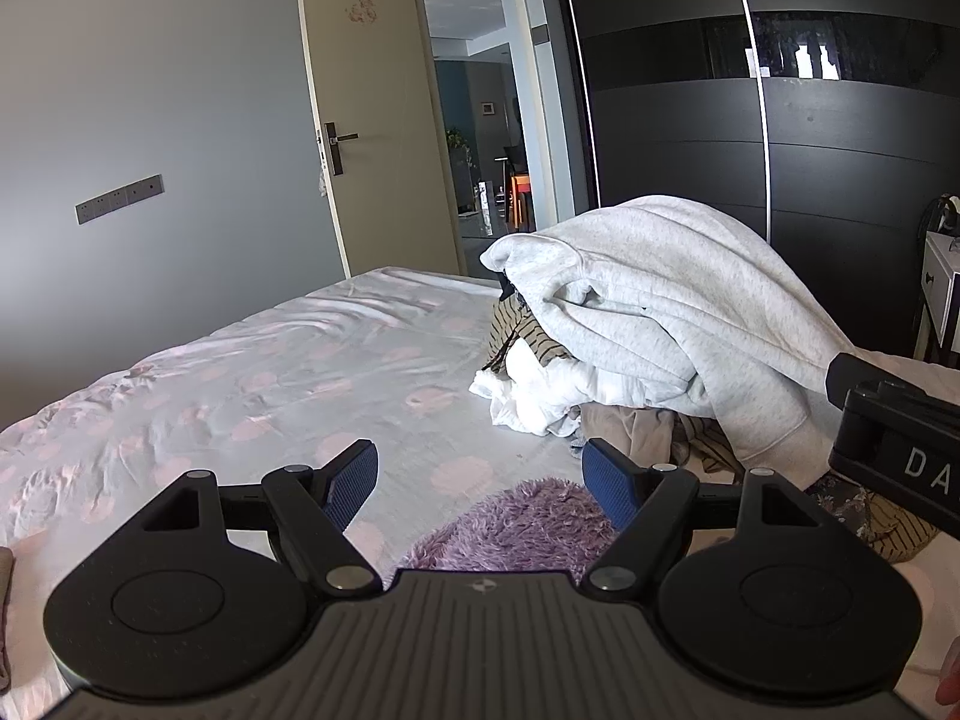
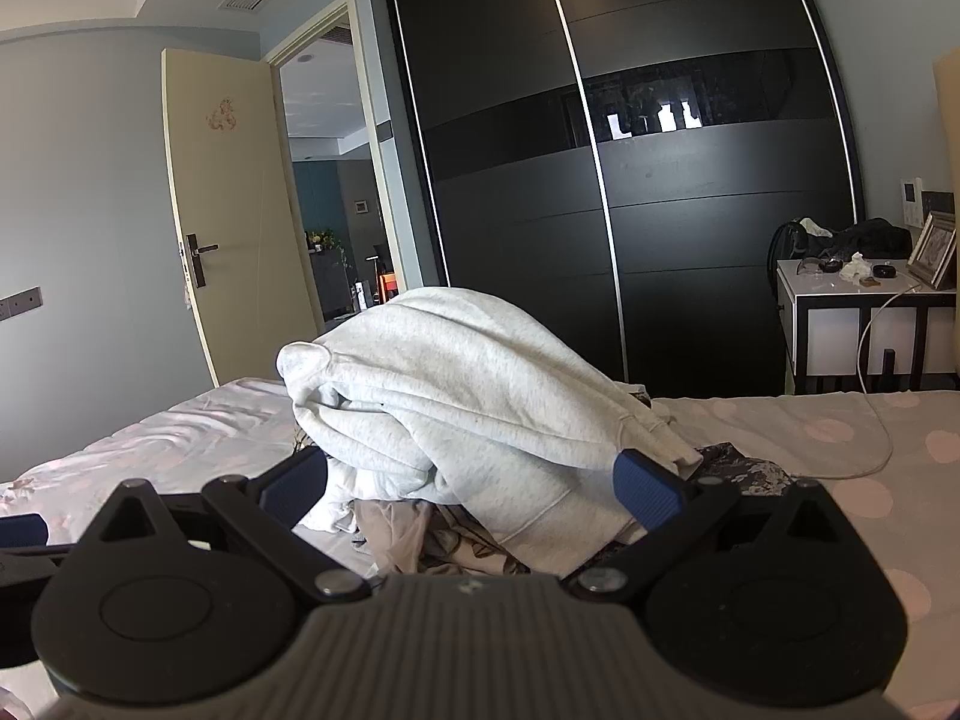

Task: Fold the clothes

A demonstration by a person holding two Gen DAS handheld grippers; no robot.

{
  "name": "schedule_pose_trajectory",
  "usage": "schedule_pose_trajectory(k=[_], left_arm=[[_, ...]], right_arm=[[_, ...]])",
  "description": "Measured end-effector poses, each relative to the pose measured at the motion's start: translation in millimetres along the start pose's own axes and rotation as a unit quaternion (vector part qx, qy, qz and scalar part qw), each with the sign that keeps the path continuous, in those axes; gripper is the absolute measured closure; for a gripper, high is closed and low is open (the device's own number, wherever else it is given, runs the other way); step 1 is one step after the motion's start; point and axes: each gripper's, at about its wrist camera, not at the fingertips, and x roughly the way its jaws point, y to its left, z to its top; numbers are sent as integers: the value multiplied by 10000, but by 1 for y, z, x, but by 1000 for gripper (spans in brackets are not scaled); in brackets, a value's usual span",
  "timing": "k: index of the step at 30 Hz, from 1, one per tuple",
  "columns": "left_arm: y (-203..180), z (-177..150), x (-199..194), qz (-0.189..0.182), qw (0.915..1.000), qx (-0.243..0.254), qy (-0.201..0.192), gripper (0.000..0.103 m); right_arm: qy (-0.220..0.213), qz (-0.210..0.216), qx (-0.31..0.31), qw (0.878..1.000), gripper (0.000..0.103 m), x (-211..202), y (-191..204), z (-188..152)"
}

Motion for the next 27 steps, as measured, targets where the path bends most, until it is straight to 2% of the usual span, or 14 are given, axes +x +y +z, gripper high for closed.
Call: schedule_pose_trajectory(k=[27], left_arm=[[5, 1, -3, -8, 10000, -43, 54, 28]], right_arm=[[34, 79, 12, 10000, 1, -2, 1, 0]])
